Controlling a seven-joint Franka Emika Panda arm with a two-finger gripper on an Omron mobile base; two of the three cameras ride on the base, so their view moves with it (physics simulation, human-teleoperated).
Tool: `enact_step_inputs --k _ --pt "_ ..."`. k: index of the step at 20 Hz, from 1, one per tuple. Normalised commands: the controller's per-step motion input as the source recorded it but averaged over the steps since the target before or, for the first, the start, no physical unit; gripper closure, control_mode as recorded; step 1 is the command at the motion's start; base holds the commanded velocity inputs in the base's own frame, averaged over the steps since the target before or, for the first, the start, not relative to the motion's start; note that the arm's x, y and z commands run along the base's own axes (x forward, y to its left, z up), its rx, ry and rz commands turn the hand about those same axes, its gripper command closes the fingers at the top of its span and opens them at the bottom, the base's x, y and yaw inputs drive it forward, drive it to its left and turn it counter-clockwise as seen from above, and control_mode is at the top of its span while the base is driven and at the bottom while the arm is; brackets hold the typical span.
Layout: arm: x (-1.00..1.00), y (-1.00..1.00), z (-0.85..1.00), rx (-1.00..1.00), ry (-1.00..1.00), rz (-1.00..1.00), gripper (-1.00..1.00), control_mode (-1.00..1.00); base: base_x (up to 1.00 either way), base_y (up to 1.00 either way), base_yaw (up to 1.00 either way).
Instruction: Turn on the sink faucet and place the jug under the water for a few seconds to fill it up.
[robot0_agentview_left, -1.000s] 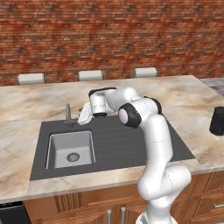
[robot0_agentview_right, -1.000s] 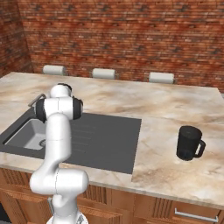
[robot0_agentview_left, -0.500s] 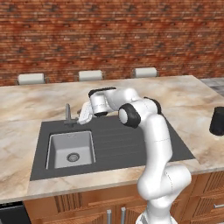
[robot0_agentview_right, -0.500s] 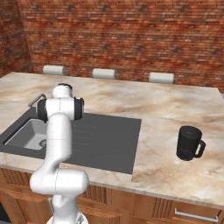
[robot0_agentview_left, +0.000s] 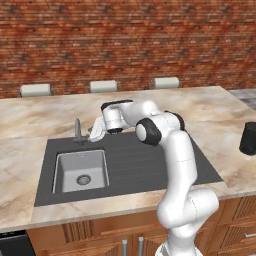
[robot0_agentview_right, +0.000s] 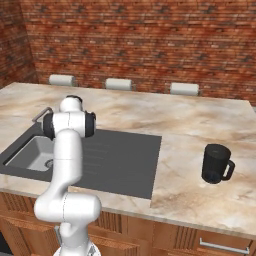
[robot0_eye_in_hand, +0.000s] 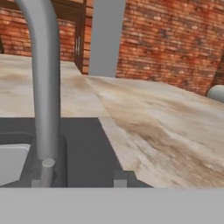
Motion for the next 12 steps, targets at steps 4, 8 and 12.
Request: enact_step_inputs --k 4,8,12 --pt "0.0 0.27 0.0 0.0 0.0 -0.25 1.0 -1.0 0.0 0.0 0.0" --pt "0.07 0.13 0.0 0.01 0.0 -0.29 1.0 -1.0 0.0 0.0 0.0" --pt "0.08 0.02 0.0 0.05 0.0 -0.27 1.0 -1.0 0.0 0.0 0.0"
